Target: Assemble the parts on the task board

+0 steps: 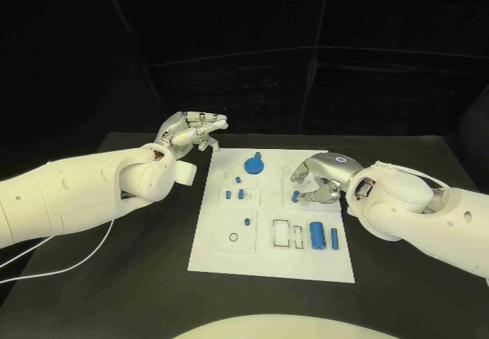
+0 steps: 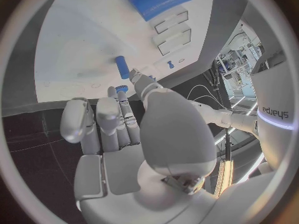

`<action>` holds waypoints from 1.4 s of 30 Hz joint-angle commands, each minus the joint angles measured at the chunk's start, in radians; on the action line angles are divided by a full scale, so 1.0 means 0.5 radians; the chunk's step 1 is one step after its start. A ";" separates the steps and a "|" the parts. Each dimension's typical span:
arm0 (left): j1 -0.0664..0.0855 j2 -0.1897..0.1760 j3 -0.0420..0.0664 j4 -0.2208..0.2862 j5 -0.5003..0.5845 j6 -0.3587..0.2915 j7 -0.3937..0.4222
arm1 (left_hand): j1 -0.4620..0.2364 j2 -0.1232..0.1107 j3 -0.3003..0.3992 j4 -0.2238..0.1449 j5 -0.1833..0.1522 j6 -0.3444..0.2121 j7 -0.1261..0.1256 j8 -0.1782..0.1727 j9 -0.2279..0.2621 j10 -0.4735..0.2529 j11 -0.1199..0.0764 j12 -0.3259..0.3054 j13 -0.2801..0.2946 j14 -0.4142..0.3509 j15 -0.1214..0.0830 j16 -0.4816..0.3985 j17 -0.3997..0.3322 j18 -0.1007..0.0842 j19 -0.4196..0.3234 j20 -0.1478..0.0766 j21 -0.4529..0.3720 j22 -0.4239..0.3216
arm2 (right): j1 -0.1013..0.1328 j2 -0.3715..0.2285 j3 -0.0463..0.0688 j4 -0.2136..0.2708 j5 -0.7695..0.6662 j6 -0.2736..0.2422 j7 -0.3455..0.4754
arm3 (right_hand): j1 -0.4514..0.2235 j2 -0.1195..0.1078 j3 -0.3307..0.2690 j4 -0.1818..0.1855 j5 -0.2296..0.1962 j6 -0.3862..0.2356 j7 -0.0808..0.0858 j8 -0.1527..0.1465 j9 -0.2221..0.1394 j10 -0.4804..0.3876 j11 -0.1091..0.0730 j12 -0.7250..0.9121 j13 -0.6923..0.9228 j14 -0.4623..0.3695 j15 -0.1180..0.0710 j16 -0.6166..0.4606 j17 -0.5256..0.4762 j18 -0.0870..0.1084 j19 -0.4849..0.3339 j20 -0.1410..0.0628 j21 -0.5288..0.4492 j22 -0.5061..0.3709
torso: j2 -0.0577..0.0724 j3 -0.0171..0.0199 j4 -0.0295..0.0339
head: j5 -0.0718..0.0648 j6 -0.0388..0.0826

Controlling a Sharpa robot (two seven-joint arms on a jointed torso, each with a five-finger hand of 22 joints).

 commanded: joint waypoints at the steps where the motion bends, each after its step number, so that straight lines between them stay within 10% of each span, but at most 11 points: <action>1: 0.003 0.001 0.001 0.001 0.005 0.029 0.004 | 0.011 0.012 -0.005 -0.003 0.008 -0.011 -0.004 -0.005 -0.002 -0.009 0.007 0.011 -0.003 -0.011 -0.002 -0.007 -0.001 0.027 -0.001 0.009 -0.007 -0.002 | 0.004 0.015 0.001 -0.011 -0.022 0.134 -0.007 | 0.016 0.006 -0.013 0.000 0.004 0.001 -0.014 0.009 0.003 0.006 -0.005 0.014 0.003 0.000 -0.015 -0.010 -0.003 0.019 -0.002 -0.010 -0.005 -0.001 | -0.001 -0.0005 0.003 | 0.001 -0.003; 20: 0.003 -0.002 0.001 0.002 0.005 0.026 0.004 | 0.014 0.014 -0.005 -0.004 0.008 -0.012 -0.004 -0.003 -0.001 -0.010 0.007 0.012 -0.003 -0.012 -0.002 -0.007 -0.002 0.027 0.000 0.010 -0.009 -0.003 | 0.002 0.081 -0.005 -0.084 -0.009 0.302 0.008 | 0.099 0.101 0.102 -0.006 0.034 0.211 -0.017 0.055 0.015 0.290 -0.053 0.085 -0.001 0.039 -0.054 0.083 0.094 -0.019 0.124 -0.045 0.101 0.162 | -0.001 0.0003 0.000 | 0.006 -0.016; 42: 0.003 -0.013 0.001 0.004 0.005 0.026 0.001 | 0.015 0.015 -0.005 -0.004 0.008 -0.012 -0.004 -0.003 -0.001 -0.011 0.007 0.012 -0.003 -0.012 -0.001 -0.007 -0.002 0.027 0.000 0.010 -0.009 -0.004 | -0.005 0.024 -0.004 0.012 0.027 -0.211 -0.031 | 0.100 0.184 0.215 -0.001 -0.008 0.369 -0.050 0.096 0.027 0.469 -0.095 0.043 0.019 0.051 -0.087 0.146 0.144 -0.047 0.204 -0.076 0.186 0.290 | -0.004 -0.0006 0.000 | -0.002 -0.021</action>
